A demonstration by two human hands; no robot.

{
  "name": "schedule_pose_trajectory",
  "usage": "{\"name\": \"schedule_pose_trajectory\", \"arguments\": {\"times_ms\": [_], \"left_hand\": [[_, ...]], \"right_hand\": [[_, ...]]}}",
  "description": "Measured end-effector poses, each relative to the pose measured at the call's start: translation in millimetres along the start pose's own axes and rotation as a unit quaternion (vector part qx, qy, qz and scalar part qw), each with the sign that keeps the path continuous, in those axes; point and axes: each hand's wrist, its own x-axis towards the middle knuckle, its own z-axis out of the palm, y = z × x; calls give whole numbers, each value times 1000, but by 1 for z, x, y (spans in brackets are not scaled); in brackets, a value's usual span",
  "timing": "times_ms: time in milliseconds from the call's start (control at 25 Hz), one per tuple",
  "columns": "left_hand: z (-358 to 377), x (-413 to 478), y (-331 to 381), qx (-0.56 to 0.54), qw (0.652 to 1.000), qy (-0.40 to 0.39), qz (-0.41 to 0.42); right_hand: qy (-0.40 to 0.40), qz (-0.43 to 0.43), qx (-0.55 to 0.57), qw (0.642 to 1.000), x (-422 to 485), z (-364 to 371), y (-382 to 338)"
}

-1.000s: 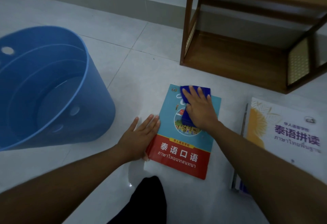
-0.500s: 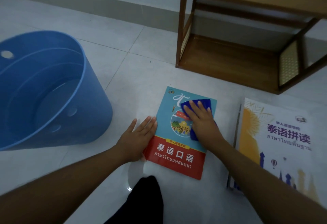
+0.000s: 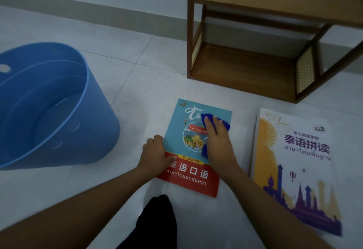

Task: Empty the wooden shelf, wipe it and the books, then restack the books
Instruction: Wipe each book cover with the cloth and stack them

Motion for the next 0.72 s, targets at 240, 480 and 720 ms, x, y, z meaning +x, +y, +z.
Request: {"name": "schedule_pose_trajectory", "arguments": {"times_ms": [240,480,720], "left_hand": [[1,14,11,-121,975,-57,-176],[-22,1,28,-302,944,-109,-78],[-71,-19,69,-149,981,-50,116]], "right_hand": [[-45,27,28,998,-2,9,1],[-36,9,150,988,9,-5,21],[-56,220,693,684,12,-77,9]]}}
